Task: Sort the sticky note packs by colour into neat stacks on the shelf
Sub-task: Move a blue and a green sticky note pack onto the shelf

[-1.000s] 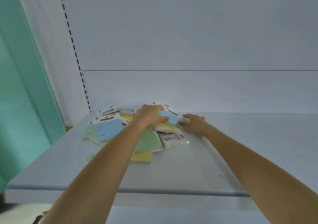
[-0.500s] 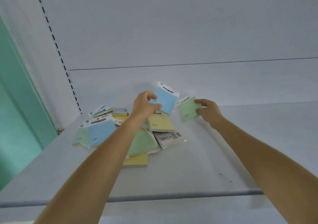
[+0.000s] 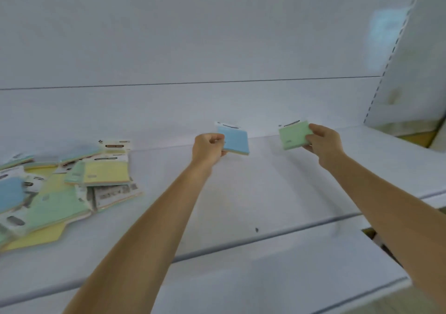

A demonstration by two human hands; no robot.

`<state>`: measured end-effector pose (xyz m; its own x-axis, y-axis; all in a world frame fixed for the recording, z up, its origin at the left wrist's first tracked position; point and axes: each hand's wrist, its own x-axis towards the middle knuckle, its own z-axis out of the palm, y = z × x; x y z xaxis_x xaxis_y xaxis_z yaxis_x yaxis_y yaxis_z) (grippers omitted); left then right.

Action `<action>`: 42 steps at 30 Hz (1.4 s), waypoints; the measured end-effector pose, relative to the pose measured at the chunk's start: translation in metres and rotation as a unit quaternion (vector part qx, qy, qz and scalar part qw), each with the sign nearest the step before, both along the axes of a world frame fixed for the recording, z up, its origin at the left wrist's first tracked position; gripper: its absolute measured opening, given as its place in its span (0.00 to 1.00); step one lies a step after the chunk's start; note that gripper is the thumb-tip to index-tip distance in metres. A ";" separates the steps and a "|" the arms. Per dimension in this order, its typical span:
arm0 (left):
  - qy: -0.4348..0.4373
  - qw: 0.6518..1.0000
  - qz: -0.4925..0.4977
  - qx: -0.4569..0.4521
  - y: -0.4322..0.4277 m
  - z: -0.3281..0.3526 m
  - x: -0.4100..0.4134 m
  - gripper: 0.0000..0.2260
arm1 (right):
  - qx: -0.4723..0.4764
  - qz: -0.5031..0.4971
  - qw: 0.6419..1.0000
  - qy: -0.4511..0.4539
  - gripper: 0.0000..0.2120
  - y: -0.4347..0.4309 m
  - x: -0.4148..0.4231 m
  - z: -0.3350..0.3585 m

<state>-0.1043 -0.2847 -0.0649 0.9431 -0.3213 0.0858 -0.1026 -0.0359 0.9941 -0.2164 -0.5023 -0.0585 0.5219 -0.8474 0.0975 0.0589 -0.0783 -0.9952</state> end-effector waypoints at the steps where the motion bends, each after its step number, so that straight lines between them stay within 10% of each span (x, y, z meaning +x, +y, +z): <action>1: 0.000 1.000 -0.004 -0.004 -0.019 -0.003 -0.010 0.12 | 0.002 -0.006 1.000 -0.006 0.21 -0.020 -0.014 0.001; 20: -0.032 0.995 -0.055 0.073 -0.309 -0.015 -0.081 0.16 | 0.041 -0.102 0.994 0.008 0.22 -0.306 -0.127 -0.011; 30: -0.038 0.993 0.000 0.113 -0.389 -0.020 -0.086 0.16 | 0.036 0.014 0.997 0.070 0.21 -0.374 -0.080 -0.008; 42: -0.197 0.892 0.069 0.400 -0.380 -0.041 -0.099 0.17 | -0.281 0.036 0.908 0.308 0.19 -0.378 -0.051 -0.040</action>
